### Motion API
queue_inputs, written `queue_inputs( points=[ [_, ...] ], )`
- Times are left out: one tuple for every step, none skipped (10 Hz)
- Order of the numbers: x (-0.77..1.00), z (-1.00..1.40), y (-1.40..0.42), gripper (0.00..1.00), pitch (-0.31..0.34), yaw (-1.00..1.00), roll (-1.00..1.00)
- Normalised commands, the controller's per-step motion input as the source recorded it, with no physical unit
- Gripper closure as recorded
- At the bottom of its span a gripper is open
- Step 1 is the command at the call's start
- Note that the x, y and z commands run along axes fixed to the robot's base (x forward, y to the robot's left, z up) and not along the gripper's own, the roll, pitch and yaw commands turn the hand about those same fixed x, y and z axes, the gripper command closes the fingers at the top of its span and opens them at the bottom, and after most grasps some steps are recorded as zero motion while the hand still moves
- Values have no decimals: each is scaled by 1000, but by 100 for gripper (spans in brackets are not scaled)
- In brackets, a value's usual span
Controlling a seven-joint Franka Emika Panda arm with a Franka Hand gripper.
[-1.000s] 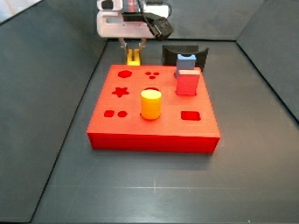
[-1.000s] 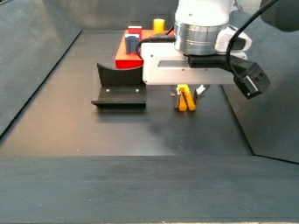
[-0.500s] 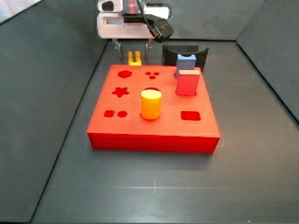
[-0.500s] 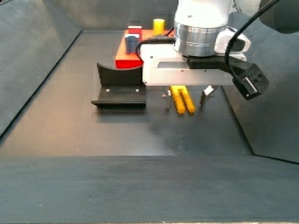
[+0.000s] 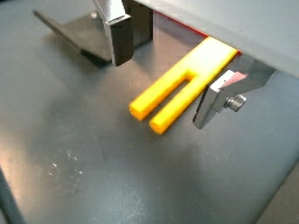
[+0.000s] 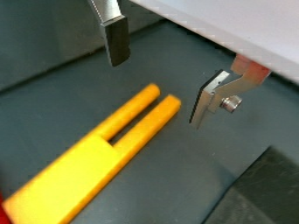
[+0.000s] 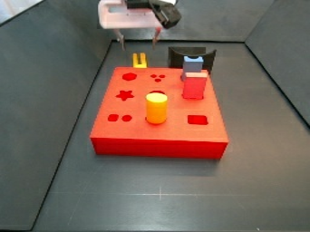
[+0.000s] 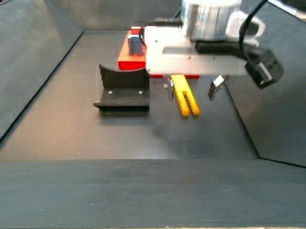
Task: Pick up the square-circle object. Move up. Rotate the square-circle object. Place the square-circle object on the fixture. Regrasp the square-circle object. Move to above the board. Insert the square-circle object.
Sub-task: Rotate the square-circle object.
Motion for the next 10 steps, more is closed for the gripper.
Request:
queue_inputs(
  points=[
    [-17, 1000, 5, 0, 101, -20, 70],
    [-22, 1000, 6, 0, 107, -20, 92],
    [-27, 1000, 1, 0, 109, -13, 116],
    [-28, 940, -3, 0, 112, 1, 128],
    [-23, 786, -6, 0, 118, 14, 143],
    [0, 0, 0, 0, 0, 1000, 0],
    [-5, -150, -6, 0, 1, 1000, 2],
    [-14, -227, -7, 0, 2, 1000, 3],
    [23, -247, 4, 0, 1, 1000, 4],
    [34, -177, -2, 0, 0, 1000, 3]
  ],
)
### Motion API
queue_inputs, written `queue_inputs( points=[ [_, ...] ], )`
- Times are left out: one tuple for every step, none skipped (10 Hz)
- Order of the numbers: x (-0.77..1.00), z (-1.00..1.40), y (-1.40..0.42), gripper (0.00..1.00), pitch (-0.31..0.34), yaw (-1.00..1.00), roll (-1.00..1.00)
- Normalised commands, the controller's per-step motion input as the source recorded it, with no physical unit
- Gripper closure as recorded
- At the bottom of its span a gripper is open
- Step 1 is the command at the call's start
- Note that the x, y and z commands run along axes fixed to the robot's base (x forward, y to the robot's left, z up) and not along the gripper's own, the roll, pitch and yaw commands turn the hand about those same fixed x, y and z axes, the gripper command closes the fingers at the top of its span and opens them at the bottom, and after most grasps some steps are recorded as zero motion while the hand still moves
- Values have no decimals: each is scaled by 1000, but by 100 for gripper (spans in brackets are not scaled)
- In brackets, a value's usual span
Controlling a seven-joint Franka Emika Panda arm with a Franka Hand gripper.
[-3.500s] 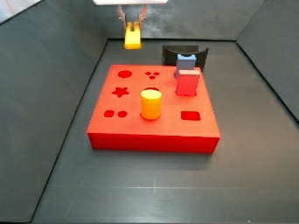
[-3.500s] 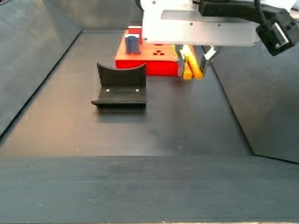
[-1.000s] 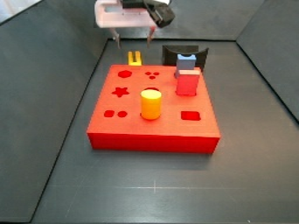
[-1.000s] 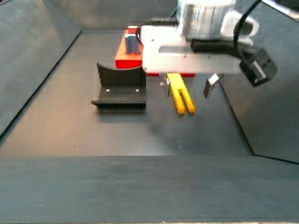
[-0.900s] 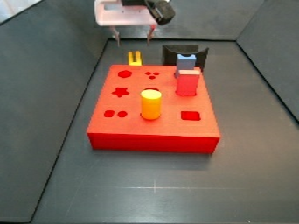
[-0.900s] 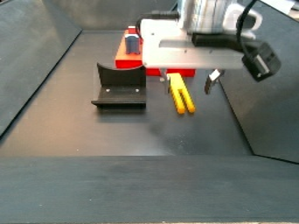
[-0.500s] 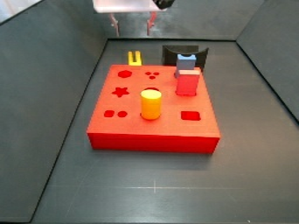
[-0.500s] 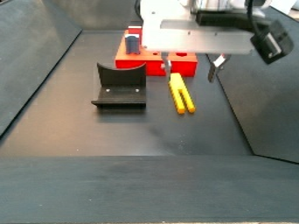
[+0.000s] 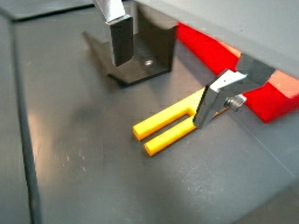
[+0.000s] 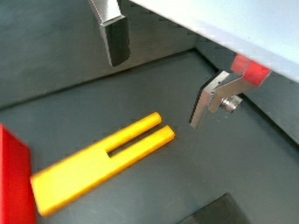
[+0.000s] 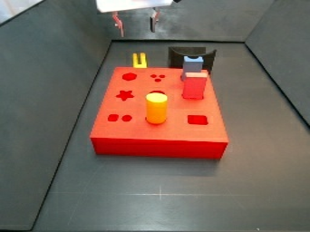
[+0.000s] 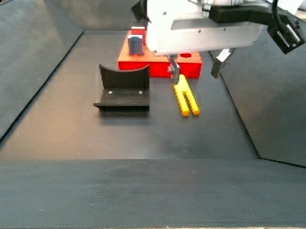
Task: Pick up the square-circle object. Move up. Rotate the square-circle object. Place the square-circle object on the fixture. Regrasp the square-circle object. Move to above the board. Insert the square-circle object.
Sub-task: Rotate the square-circle object.
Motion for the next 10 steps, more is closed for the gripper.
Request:
queue_inputs(
  points=[
    [33, -95, -3, 0, 0, 1000, 1],
    [31, -61, -4, 0, 0, 1000, 1],
    [31, -59, -3, 0, 0, 1000, 1],
    [33, -55, -3, 0, -1, 1000, 1],
    [34, -52, -3, 0, -1, 1000, 1],
    [34, -51, -3, 0, -1, 1000, 1],
    [35, -49, -3, 0, -1, 1000, 1],
    [35, -47, -3, 0, -1, 1000, 1],
    [36, -47, -3, 0, -1, 1000, 1],
    [36, -46, -3, 0, -1, 1000, 1]
  ],
)
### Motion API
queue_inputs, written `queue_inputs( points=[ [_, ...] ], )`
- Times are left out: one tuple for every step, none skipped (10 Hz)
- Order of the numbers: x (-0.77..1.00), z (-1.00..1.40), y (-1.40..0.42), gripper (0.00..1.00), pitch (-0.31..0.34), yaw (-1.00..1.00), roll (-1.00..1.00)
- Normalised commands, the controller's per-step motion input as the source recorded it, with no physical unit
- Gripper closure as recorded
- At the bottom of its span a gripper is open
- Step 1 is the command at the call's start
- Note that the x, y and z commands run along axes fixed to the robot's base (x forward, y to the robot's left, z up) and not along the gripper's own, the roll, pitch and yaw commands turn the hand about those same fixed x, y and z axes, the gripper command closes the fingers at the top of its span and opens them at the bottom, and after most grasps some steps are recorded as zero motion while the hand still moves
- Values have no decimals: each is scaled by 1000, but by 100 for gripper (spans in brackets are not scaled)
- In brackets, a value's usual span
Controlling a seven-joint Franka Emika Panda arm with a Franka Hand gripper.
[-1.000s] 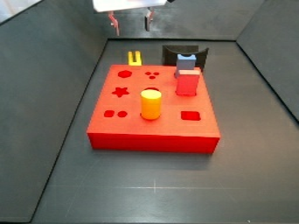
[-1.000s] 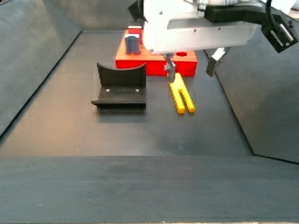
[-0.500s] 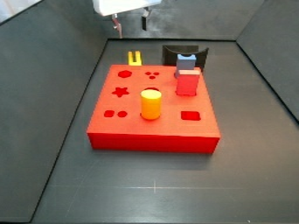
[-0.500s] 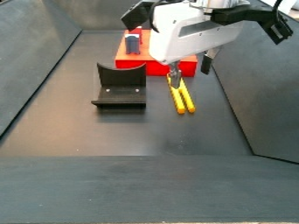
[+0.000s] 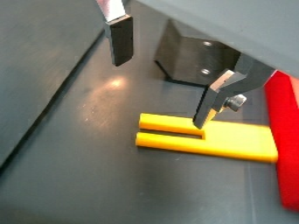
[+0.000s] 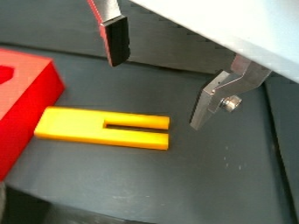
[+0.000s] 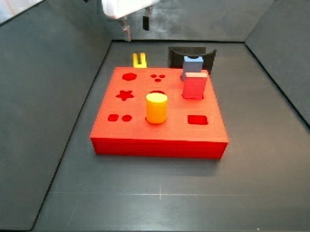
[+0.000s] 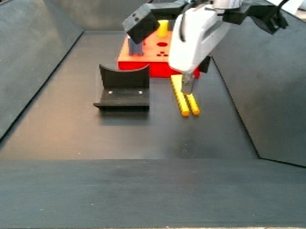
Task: Pick up the square-circle object. Move up. Rotate the square-circle object. Place the square-circle object on the fixture. Regrasp the square-circle object. Move to above the board. Insert the square-circle object.
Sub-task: Rotate the square-circle object.
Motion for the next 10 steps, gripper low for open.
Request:
queue_inputs(
  points=[
    [36, -46, -3, 0, -1, 1000, 1],
    [36, -46, -3, 0, -1, 1000, 1],
    [36, -46, -3, 0, -1, 1000, 1],
    [36, -45, -3, 0, -2, 1000, 1],
    [36, -45, -3, 0, -2, 1000, 1],
    [36, -45, -3, 0, -2, 1000, 1],
    [36, -45, -3, 0, -2, 1000, 2],
    [36, -44, -3, 0, -2, 1000, 2],
    [36, -44, -3, 0, -2, 1000, 2],
    [36, -44, -3, 0, -2, 1000, 2]
  ],
)
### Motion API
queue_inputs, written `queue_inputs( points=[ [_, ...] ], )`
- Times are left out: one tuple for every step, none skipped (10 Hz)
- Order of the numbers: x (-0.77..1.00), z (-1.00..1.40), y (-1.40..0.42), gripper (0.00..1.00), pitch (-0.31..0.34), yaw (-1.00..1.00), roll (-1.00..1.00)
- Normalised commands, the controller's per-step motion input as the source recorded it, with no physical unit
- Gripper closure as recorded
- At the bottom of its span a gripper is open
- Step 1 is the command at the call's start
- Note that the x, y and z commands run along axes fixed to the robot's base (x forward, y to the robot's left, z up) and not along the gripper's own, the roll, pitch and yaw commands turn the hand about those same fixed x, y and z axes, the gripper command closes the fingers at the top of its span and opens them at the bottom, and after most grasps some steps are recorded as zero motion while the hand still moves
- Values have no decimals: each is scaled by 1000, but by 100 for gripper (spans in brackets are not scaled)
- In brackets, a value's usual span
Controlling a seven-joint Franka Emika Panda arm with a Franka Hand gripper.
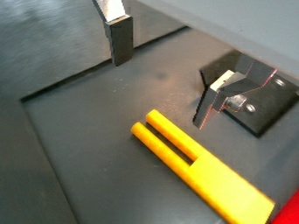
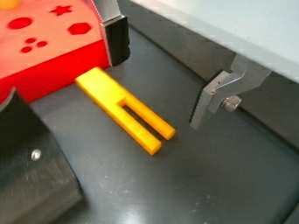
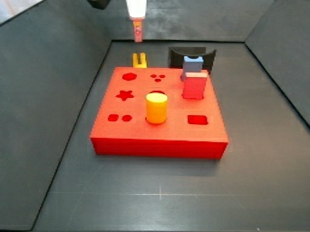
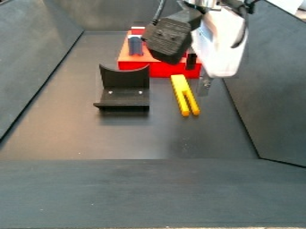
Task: Pick up the square-circle object. Move up. Rotate the square-circle object. Place the square-circle object on the fixture. Regrasp the square-circle object. Move to above the board. Insert the square-circle object.
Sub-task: Rotate the square-circle object.
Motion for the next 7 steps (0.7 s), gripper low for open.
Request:
queue_inputs(
  points=[
    [36, -44, -3, 0, -2, 1000, 2],
    [36, -44, -3, 0, -2, 1000, 2],
    [36, -44, -3, 0, -2, 1000, 2],
    [36, -44, -3, 0, -3, 1000, 2],
    [36, -44, -3, 0, -3, 1000, 2],
    [36, -44, -3, 0, -3, 1000, 2],
    [36, -44, -3, 0, -3, 1000, 3]
  ],
)
